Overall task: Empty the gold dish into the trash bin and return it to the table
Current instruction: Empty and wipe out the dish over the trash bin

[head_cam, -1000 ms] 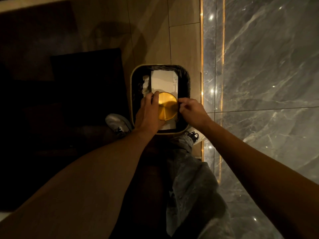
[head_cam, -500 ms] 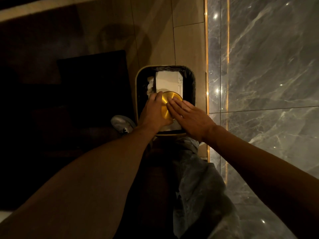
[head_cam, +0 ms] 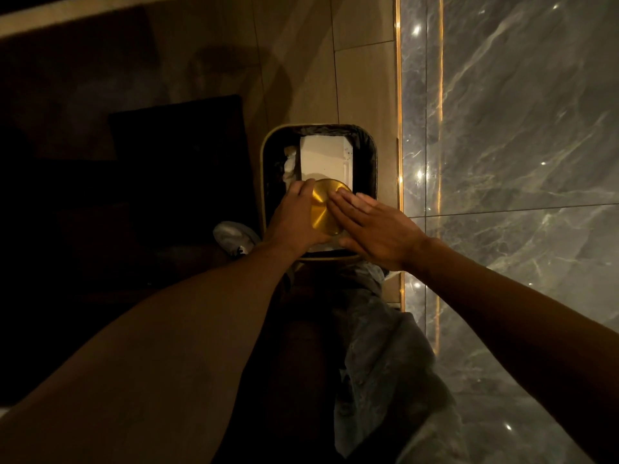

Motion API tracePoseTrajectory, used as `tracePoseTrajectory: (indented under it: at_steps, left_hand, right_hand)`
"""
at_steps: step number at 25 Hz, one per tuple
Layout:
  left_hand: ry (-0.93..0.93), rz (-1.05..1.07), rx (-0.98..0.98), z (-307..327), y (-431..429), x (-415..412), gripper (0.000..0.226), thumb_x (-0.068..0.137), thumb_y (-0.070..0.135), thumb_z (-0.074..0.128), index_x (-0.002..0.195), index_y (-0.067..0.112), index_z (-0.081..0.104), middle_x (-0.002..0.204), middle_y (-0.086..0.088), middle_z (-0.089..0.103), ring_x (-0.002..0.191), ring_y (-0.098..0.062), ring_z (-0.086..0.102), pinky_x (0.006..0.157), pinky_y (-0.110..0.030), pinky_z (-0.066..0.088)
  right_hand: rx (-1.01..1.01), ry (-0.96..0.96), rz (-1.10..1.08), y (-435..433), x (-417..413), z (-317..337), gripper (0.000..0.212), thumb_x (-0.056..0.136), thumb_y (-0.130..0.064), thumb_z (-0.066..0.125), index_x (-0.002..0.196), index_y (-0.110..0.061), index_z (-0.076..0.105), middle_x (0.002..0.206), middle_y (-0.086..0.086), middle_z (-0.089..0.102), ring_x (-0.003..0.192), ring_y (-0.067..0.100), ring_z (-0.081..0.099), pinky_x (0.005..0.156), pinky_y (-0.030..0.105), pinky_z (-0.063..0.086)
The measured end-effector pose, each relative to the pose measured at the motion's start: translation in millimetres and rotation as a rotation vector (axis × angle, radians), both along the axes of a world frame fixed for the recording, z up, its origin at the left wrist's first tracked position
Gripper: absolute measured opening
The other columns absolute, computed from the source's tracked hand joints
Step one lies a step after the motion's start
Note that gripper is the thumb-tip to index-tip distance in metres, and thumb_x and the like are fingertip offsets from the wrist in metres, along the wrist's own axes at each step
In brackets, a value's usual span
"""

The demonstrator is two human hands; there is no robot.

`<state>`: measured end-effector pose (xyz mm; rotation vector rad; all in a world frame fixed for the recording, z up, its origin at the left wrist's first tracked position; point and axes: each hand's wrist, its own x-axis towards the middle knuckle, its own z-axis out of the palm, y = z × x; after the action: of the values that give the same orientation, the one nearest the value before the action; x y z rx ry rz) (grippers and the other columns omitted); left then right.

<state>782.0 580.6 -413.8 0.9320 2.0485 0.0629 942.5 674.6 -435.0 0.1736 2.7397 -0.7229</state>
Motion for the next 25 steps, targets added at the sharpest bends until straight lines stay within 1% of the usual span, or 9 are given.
tracePoseTrajectory:
  at_steps: [2,5,7,9,12,14,19,21,25]
  left_hand:
    - [-0.008,0.005,-0.001,0,1,0,0.110,0.056,0.038,0.090,0.146,0.011,0.032,0.149,-0.008,0.035,0.134,-0.027,0.042,0.107,-0.037,0.040]
    - [-0.003,-0.035,-0.024,2,1,-3,0.111,0.056,0.036,0.090,0.147,0.012,0.030,0.149,-0.008,0.034,0.133,-0.028,0.041,0.106,-0.038,0.040]
    - [-0.006,-0.016,-0.016,3,1,-4,0.112,0.056,0.038,0.090,0.147,0.012,0.030,0.149,-0.008,0.034,0.133,-0.027,0.042,0.106,-0.037,0.040]
    - [-0.013,-0.021,-0.023,5,2,-4,0.111,0.057,0.035,0.090,0.147,0.011,0.029,0.150,-0.009,0.033,0.134,-0.028,0.040,0.106,-0.036,0.038]
    - [-0.020,-0.003,-0.018,7,4,-4,0.113,0.057,0.034,0.090,0.148,0.010,0.028,0.151,-0.009,0.032,0.136,-0.028,0.038,0.107,-0.036,0.036]
    - [-0.021,-0.008,-0.029,7,3,-6,0.111,0.059,0.030,0.090,0.148,0.009,0.028,0.151,-0.009,0.032,0.136,-0.029,0.038,0.107,-0.035,0.036]
    - [-0.022,0.012,-0.031,6,3,-6,0.112,0.056,0.033,0.090,0.148,0.008,0.030,0.150,-0.011,0.034,0.135,-0.029,0.040,0.109,-0.037,0.038]
    - [-0.030,0.012,-0.009,6,6,-6,0.112,0.055,0.033,0.091,0.147,0.008,0.032,0.148,-0.010,0.036,0.133,-0.029,0.042,0.108,-0.038,0.039]
    - [-0.025,-0.018,0.000,7,9,-6,0.111,0.054,0.028,0.092,0.146,0.007,0.033,0.146,-0.010,0.038,0.130,-0.029,0.044,0.105,-0.036,0.040]
  right_hand:
    - [0.009,-0.013,-0.016,2,2,0,0.068,0.102,-0.048,0.013,0.149,0.000,0.024,0.156,0.022,0.026,0.145,0.034,0.025,0.117,0.041,0.014]
    - [0.014,-0.002,-0.003,1,3,0,0.068,0.102,-0.048,0.008,0.149,-0.002,0.022,0.156,0.022,0.026,0.145,0.034,0.025,0.117,0.042,0.011]
    - [-0.013,-0.006,-0.027,0,5,0,0.067,0.102,-0.048,0.012,0.151,-0.002,0.019,0.158,0.021,0.022,0.147,0.032,0.020,0.119,0.041,0.013]
    - [-0.031,-0.010,-0.043,-4,6,0,0.068,0.102,-0.049,0.008,0.151,-0.003,0.018,0.158,0.020,0.020,0.147,0.031,0.017,0.120,0.044,0.018]
    - [-0.047,-0.021,-0.079,-8,5,-1,0.068,0.102,-0.049,0.011,0.151,-0.003,0.018,0.159,0.019,0.018,0.147,0.028,0.011,0.121,0.042,0.013]
    - [-0.070,-0.030,-0.089,-13,2,0,0.070,0.101,-0.051,0.009,0.152,-0.004,0.015,0.160,0.017,0.015,0.148,0.027,0.008,0.121,0.044,0.015]
    - [-0.093,-0.024,-0.115,-17,-1,2,0.072,0.100,-0.053,0.004,0.152,-0.004,0.013,0.160,0.016,0.014,0.149,0.026,0.008,0.121,0.044,0.018]
    - [-0.086,-0.016,-0.139,-16,0,2,0.070,0.101,-0.051,0.009,0.152,-0.004,0.015,0.160,0.017,0.015,0.149,0.027,0.010,0.121,0.043,0.018]
    - [-0.073,-0.022,-0.130,-14,1,4,0.072,0.101,-0.052,0.010,0.152,-0.002,0.016,0.160,0.018,0.015,0.149,0.028,0.012,0.121,0.044,0.018]
